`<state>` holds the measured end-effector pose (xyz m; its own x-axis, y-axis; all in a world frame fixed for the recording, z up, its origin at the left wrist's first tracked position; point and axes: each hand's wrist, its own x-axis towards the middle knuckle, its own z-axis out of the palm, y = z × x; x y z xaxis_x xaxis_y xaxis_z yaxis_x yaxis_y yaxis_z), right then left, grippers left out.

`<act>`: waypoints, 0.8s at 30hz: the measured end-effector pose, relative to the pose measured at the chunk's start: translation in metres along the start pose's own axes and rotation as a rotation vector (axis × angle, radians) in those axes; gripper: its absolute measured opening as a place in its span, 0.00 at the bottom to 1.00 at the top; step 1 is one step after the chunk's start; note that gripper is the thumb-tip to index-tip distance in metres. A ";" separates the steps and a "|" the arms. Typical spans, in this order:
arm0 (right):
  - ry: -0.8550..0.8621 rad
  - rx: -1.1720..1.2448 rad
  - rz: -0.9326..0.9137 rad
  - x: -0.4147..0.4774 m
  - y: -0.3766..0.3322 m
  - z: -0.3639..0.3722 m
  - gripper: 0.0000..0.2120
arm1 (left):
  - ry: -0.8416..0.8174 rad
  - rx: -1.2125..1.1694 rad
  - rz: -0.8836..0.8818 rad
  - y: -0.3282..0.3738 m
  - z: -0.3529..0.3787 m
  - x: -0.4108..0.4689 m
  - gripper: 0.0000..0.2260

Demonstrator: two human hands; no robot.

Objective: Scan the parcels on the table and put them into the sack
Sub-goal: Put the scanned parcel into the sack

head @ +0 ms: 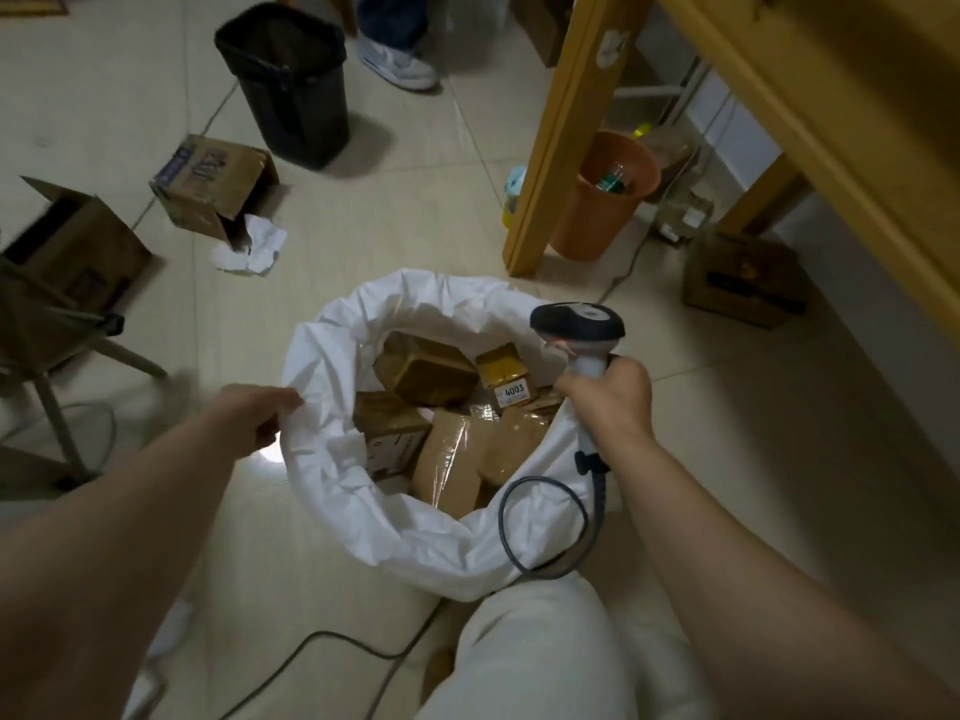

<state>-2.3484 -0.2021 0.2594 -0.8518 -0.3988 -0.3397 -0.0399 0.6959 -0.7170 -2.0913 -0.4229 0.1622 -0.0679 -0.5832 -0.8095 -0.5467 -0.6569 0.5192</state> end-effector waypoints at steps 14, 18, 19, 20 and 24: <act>-0.017 0.131 -0.114 0.004 -0.049 -0.019 0.08 | -0.319 0.352 0.074 0.050 -0.016 -0.073 0.16; -0.055 -0.025 0.060 0.003 -0.013 -0.014 0.08 | 0.274 0.794 0.193 0.010 -0.035 -0.039 0.15; -0.043 -0.043 0.069 0.003 -0.007 -0.016 0.08 | 0.314 0.841 0.194 0.005 -0.038 -0.035 0.16; -0.038 -0.046 0.070 0.003 -0.007 -0.018 0.08 | 0.337 0.864 0.190 0.003 -0.038 -0.034 0.16; -0.098 0.143 -0.001 0.006 -0.039 -0.024 0.09 | 0.441 0.668 0.252 0.019 -0.029 -0.034 0.14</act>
<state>-2.3639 -0.2176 0.3000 -0.7964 -0.4605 -0.3920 0.0404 0.6063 -0.7942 -2.0756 -0.4294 0.2079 0.0027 -0.8995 -0.4370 -0.9475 -0.1420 0.2864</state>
